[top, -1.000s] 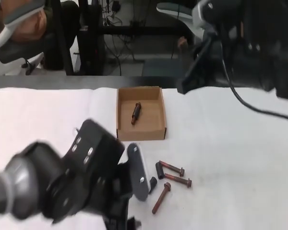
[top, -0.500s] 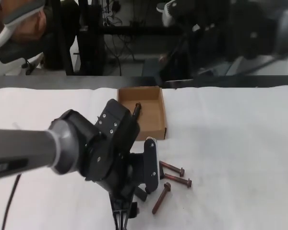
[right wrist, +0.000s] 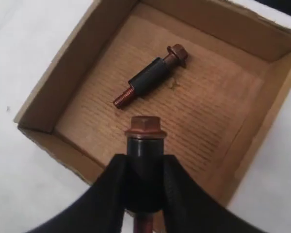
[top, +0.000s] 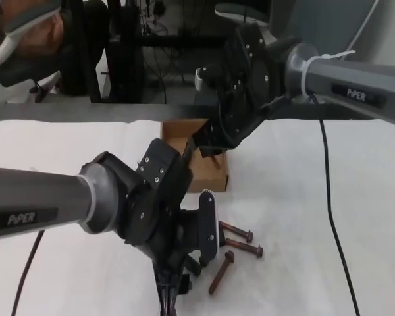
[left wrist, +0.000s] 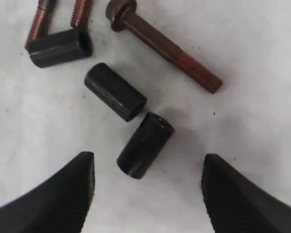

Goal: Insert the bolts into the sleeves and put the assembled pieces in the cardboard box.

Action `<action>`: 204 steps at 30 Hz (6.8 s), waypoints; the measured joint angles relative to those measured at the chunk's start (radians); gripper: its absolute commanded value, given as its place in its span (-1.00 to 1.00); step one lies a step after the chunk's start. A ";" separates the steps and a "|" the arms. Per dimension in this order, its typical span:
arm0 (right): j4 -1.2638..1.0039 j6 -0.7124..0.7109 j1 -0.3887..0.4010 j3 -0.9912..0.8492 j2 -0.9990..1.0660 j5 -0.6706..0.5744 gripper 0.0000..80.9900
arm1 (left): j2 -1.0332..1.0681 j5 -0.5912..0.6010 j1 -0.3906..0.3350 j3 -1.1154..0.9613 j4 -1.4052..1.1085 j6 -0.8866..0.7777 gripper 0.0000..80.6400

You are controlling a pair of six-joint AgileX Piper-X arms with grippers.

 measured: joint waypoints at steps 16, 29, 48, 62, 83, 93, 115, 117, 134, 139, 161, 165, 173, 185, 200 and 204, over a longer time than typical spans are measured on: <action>-0.020 0.061 -0.006 -0.016 0.065 -0.058 0.73 | 0.073 -0.022 0.000 -0.049 -0.054 0.106 0.48; -0.050 0.081 -0.078 -0.023 -0.277 -0.162 0.73 | 0.079 0.013 0.000 -0.065 0.042 0.166 -0.89; 0.259 -0.026 -0.176 0.061 -0.685 -0.188 0.73 | -0.076 -0.037 -0.017 -0.034 -0.057 -0.356 -0.95; 0.171 0.290 -0.020 0.613 -0.959 -0.072 0.43 | -0.811 -0.095 0.020 0.368 -0.442 -0.885 -0.95; -0.215 0.973 0.288 0.732 -0.366 0.224 0.19 | -1.479 -0.321 0.005 0.494 -0.262 -0.819 -0.95; -0.229 0.994 0.264 0.693 -0.308 0.294 -0.03 | -1.480 -0.246 0.005 0.494 -0.256 -0.817 -0.95; -0.158 0.650 0.299 0.691 -0.435 0.408 -0.99 | -1.487 -0.189 0.005 0.669 -0.261 -0.933 -0.95; -0.175 0.582 0.321 0.690 -0.529 0.433 -0.99 | -1.480 -0.180 0.005 0.706 -0.298 -0.978 -0.95; -0.482 0.248 0.393 0.700 -0.790 0.361 -0.99 | -0.785 -0.062 0.005 0.728 -0.852 -1.060 -0.95; -0.544 0.239 0.395 0.722 -0.790 0.337 -0.99 | -0.613 -0.067 -0.045 0.728 -1.102 -1.105 -0.95; -0.715 0.225 0.424 0.812 -0.762 0.298 -0.99 | -0.591 -0.175 -0.146 0.726 -1.146 -1.082 -0.95; -0.719 0.221 0.425 0.812 -0.762 0.297 -0.99 | -0.591 -0.183 -0.146 0.726 -1.141 -1.078 -0.95; -0.719 0.195 0.426 0.812 -0.762 0.297 -0.99 | -0.591 -0.249 -0.146 0.726 -1.093 -1.077 -0.95; -0.723 0.182 0.428 0.812 -0.762 0.303 -0.99 | -0.591 -0.267 -0.146 0.726 -1.148 -1.077 -0.95; -0.674 0.184 0.437 0.814 -0.767 0.303 -0.92 | -0.582 -0.271 -0.138 0.728 -1.198 -1.077 -0.95; -0.665 0.186 0.469 0.822 -0.767 0.303 -0.37 | -0.582 -0.247 -0.112 0.725 -1.257 -1.075 -0.95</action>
